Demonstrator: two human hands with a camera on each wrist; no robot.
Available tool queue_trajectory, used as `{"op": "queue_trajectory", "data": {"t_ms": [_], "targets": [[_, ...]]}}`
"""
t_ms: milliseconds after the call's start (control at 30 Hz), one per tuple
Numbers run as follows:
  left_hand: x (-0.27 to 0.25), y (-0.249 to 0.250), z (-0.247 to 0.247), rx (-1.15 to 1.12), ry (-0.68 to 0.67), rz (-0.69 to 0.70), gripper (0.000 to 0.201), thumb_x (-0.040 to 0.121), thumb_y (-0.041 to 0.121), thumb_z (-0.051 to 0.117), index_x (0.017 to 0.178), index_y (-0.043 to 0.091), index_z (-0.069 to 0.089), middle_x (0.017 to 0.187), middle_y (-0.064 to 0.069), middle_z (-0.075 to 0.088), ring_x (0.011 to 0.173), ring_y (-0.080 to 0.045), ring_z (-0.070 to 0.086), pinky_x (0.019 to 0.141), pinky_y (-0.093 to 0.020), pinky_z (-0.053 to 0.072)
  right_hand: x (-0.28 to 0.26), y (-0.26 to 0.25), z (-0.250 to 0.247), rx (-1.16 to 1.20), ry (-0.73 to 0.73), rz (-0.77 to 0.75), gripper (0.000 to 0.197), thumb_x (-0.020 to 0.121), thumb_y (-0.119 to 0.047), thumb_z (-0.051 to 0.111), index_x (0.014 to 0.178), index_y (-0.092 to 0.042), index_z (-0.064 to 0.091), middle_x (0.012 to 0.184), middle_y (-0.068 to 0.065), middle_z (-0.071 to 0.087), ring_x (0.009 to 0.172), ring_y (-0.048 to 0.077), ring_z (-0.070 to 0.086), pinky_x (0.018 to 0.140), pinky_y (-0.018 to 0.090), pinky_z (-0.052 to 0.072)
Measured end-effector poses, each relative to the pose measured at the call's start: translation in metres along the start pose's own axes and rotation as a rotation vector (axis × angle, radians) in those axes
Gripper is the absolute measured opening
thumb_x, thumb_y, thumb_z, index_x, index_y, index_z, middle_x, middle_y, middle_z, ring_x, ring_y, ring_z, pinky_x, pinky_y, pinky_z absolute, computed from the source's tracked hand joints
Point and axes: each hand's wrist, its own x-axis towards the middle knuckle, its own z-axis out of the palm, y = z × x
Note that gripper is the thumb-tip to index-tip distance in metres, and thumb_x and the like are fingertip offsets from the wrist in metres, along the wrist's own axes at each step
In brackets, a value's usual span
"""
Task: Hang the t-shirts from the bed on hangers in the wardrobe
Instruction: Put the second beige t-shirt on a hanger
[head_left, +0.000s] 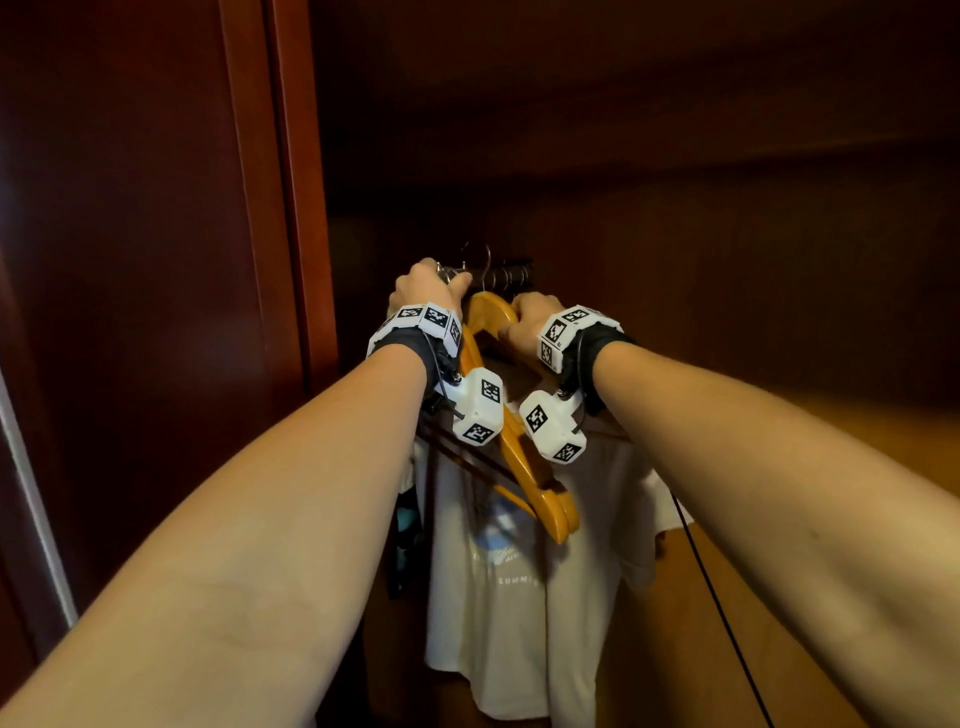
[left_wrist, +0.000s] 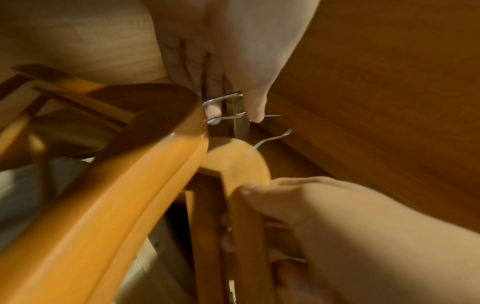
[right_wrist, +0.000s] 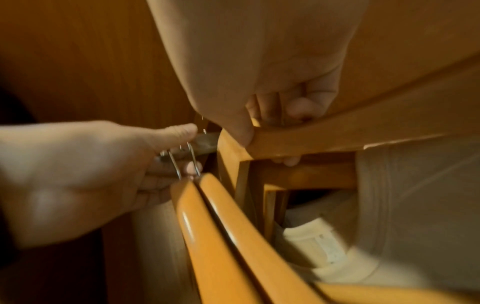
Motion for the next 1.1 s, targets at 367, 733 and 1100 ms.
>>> {"op": "queue_trajectory", "data": {"t_ms": [367, 733, 1100], "targets": [[-0.029, 0.027, 0.013, 0.084, 0.145, -0.111, 0.063, 0.086, 0.032, 0.064, 0.137, 0.006, 0.037, 0.141, -0.017, 0.043, 0.132, -0.035, 0.036, 0.102, -0.047, 0.036, -0.025, 0.026, -0.031, 0.07, 0.155, 0.052, 0.039, 0.101, -0.033, 0.047, 0.137, -0.021, 0.045, 0.128, 0.013, 0.056, 0.11, 0.035, 0.059, 0.086, 0.041, 0.049], [-0.092, 0.059, 0.007, -0.102, -0.04, -0.045, 0.044, 0.088, 0.026, 0.057, 0.127, 0.006, 0.053, 0.132, -0.014, 0.054, 0.122, -0.033, 0.049, 0.096, -0.044, 0.043, -0.093, 0.05, -0.061, 0.129, 0.315, 0.149, 0.024, 0.093, -0.042, 0.052, 0.108, -0.024, 0.05, 0.105, 0.009, 0.061, 0.091, 0.034, 0.062, 0.087, 0.051, 0.053], [-0.148, 0.074, -0.018, -0.593, -0.665, 0.001, 0.022, 0.086, 0.025, 0.054, 0.08, 0.008, 0.068, 0.075, -0.006, 0.07, 0.067, -0.027, 0.062, 0.071, -0.038, 0.053, -0.175, 0.031, -0.093, 0.103, 0.467, 0.292, 0.034, 0.092, -0.044, 0.059, 0.117, -0.021, 0.057, 0.1, 0.003, 0.063, 0.082, 0.022, 0.062, 0.07, 0.035, 0.051]]}}
